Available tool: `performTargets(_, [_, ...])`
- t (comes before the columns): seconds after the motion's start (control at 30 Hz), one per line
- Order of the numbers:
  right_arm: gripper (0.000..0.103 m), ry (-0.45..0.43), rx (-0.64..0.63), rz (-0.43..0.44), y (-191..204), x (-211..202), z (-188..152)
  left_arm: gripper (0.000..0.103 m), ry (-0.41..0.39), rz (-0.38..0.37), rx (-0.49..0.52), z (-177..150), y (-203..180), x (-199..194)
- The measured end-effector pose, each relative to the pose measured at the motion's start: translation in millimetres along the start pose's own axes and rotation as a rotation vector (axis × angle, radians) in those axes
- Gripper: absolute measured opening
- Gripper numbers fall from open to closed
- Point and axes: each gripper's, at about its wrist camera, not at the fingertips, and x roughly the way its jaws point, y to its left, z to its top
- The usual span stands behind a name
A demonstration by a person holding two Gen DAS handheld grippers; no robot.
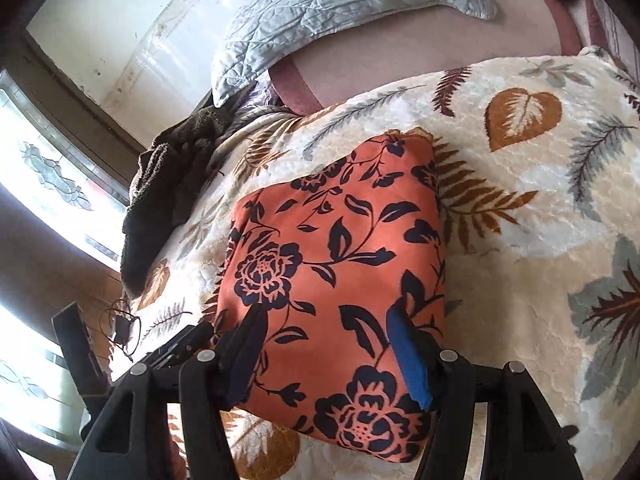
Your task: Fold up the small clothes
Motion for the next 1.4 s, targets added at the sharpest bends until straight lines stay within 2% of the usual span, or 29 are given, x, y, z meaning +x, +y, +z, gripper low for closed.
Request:
performTargets(0.2, [0.065, 0.076, 0.071, 0.109, 5, 38, 22, 0.038, 0.012, 0.016, -0.017, 3, 7, 3])
performTargets(0.27, [0.067, 0.125, 0.12, 0.195, 3, 56, 29, 0.038, 0.027, 0.025, -0.028, 4, 10, 7])
performTargets(0.3, [0.067, 0.148, 0.151, 0.195, -1, 67, 31, 0.038, 0.036, 0.043, -0.031, 4, 12, 10])
performTargets(0.37, [0.067, 0.17, 0.202, 0.132, -9, 82, 33, 0.038, 0.053, 0.057, -0.062, 5, 18, 13])
performTargets(0.43, [0.069, 0.16, 0.192, 0.167, 3, 79, 38, 0.038, 0.046, 0.035, -0.11, 5, 27, 9])
performTargets(0.53, [0.069, 0.148, 0.153, 0.253, 30, 74, 47, 0.038, 0.021, 0.05, -0.119, 6, 32, 2])
performTargets(0.6, [0.069, 0.189, 0.17, 0.323, 44, 89, 51, 0.038, 0.03, 0.049, -0.129, 6, 36, 3])
performTargets(0.7, [0.07, 0.258, 0.21, 0.358, 57, 130, 52, 0.038, 0.046, 0.057, -0.15, 6, 41, 6])
performTargets(0.77, [0.07, 0.313, 0.258, 0.347, 56, 159, 48, 0.038, 0.052, 0.06, -0.16, 6, 44, 7])
performTargets(0.83, [0.071, 0.284, 0.299, 0.351, 57, 157, 48, 0.038, 0.058, 0.054, -0.172, 6, 47, 7])
performTargets(0.97, [0.072, 0.24, 0.236, 0.393, 78, 146, 58, 0.038, 0.046, 0.054, -0.186, 6, 50, 3])
performTargets(1.0, [0.073, 0.242, 0.228, 0.386, 80, 152, 62, 0.038, 0.046, 0.05, -0.191, 6, 51, 3])
performTargets(1.03, [0.073, 0.242, 0.225, 0.34, 79, 164, 65, 0.039, 0.048, 0.053, -0.191, 6, 51, 4])
performTargets(1.1, [0.073, 0.291, 0.263, 0.323, 71, 190, 67, 0.038, 0.061, 0.052, -0.192, 7, 50, 6])
performTargets(1.17, [0.074, 0.276, 0.309, 0.33, 70, 188, 69, 0.039, 0.069, 0.045, -0.201, 6, 51, 6])
performTargets(1.27, [0.074, 0.266, 0.245, 0.365, 86, 172, 75, 0.043, 0.067, 0.035, -0.194, 7, 52, 6])
performTargets(1.33, [0.074, 0.25, 0.232, 0.384, 91, 176, 82, 0.043, 0.059, 0.048, -0.194, 7, 52, 6])
performTargets(1.4, [0.074, 0.233, 0.231, 0.321, 86, 193, 90, 0.044, 0.07, 0.04, -0.204, 8, 52, 9])
